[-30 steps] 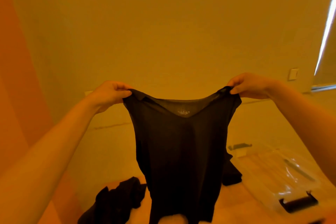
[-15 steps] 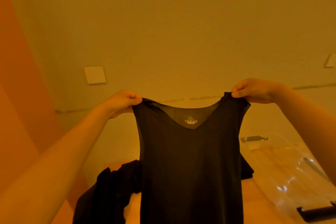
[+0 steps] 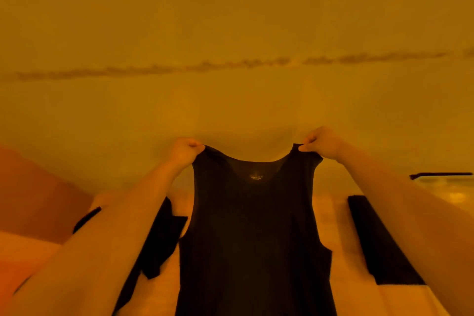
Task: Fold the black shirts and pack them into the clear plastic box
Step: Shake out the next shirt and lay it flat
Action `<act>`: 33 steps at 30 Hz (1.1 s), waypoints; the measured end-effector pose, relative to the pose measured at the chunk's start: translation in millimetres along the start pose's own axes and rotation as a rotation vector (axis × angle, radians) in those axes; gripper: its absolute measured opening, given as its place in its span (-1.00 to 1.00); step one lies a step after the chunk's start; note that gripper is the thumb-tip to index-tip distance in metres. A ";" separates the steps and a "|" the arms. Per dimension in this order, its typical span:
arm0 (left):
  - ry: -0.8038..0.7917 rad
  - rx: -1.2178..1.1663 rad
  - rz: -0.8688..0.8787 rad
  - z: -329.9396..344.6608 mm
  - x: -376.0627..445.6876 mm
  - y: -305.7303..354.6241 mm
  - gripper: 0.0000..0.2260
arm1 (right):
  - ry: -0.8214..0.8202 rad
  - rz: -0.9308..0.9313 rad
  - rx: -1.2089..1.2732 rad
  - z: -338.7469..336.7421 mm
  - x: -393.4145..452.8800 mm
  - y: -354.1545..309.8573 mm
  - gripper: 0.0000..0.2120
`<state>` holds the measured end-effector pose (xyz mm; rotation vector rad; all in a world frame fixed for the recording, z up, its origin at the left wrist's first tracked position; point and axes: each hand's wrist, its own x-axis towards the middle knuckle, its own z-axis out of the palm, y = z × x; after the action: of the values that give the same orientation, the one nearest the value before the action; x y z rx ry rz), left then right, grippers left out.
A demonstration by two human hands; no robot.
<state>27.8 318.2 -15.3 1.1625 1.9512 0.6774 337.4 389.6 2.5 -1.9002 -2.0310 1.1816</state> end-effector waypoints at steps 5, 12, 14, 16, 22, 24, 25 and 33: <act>-0.034 -0.001 -0.077 40.9 46.3 -56.2 -0.83 | -0.025 0.085 0.081 53.3 56.6 48.8 -0.76; 0.039 0.172 -0.088 51.5 63.8 -92.5 -0.78 | 0.090 0.121 0.052 78.1 69.6 69.8 -0.71; 0.118 0.328 0.039 51.3 37.6 -89.7 -0.72 | 0.200 0.115 -0.006 82.9 50.3 64.6 -0.62; 0.171 0.425 0.255 60.3 -8.1 -89.8 -0.68 | 0.260 0.038 -0.053 97.7 11.6 54.8 -0.59; -0.085 0.841 0.382 101.1 -94.7 -125.8 -0.46 | 0.013 -0.187 -0.469 172.5 -71.0 53.8 -0.45; -0.072 0.947 0.426 97.9 -85.6 -140.7 -0.45 | 0.013 -0.205 -0.612 177.4 -68.8 68.0 -0.41; -0.061 0.955 0.445 95.1 -80.3 -145.3 -0.45 | 0.012 -0.209 -0.657 177.8 -65.1 73.7 -0.33; -0.023 0.988 0.455 90.6 -83.1 -144.8 -0.38 | 0.007 -0.227 -0.691 171.8 -63.6 70.0 -0.33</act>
<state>55.3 185.0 -147.8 2.2213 2.0430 -0.1675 308.1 249.5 -131.7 -1.8061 -2.8032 0.4386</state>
